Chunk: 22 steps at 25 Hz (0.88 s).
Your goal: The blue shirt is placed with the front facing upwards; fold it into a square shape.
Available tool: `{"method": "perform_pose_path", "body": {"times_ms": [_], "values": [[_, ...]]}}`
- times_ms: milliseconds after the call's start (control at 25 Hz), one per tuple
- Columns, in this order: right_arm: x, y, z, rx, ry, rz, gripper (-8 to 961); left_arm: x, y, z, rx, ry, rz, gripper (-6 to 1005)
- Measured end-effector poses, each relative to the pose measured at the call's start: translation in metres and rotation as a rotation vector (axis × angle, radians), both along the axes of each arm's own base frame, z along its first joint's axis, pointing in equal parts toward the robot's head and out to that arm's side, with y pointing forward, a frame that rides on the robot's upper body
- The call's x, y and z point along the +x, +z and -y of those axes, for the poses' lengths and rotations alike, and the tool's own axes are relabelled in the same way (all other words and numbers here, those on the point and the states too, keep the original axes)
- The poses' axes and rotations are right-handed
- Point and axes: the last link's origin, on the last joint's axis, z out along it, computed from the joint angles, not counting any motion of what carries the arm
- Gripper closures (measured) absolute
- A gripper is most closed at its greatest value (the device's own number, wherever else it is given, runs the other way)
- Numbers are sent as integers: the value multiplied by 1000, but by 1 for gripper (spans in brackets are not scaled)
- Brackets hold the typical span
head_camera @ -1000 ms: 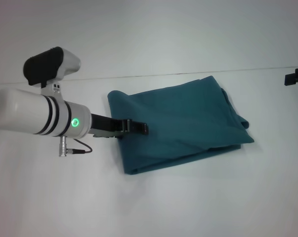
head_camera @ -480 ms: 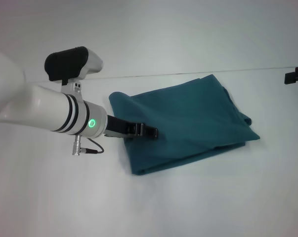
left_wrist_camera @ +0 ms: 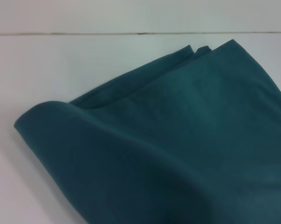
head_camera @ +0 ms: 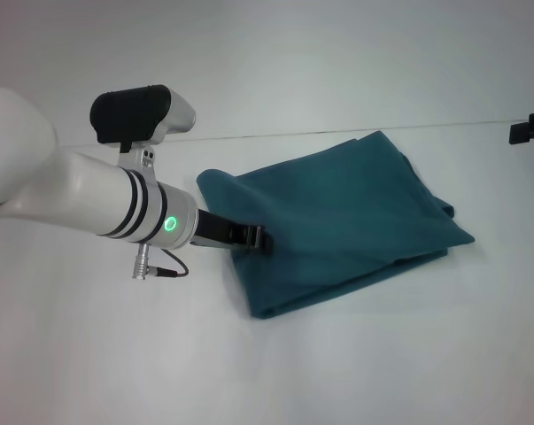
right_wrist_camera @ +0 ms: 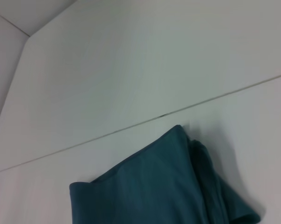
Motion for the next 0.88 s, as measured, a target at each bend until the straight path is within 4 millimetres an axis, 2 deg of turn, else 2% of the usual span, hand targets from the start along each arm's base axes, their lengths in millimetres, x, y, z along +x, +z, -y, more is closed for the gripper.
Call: {"method": "perform_pose_path", "body": {"times_ms": [320,560,680,880], "values": [[-1,2,0,9,0,-9,188,1,-3,1,-8,-18,-17,824],[-1,2,0,14,0,-15,188,0,-4,4,-15,-2,-4,920],[0,3,0,18,-1,-18,188,-2,-3,7,-38,20,9,920],[1,3,0,20,-5,-20,188,-12,16,15,-38,65,56,921]]}}
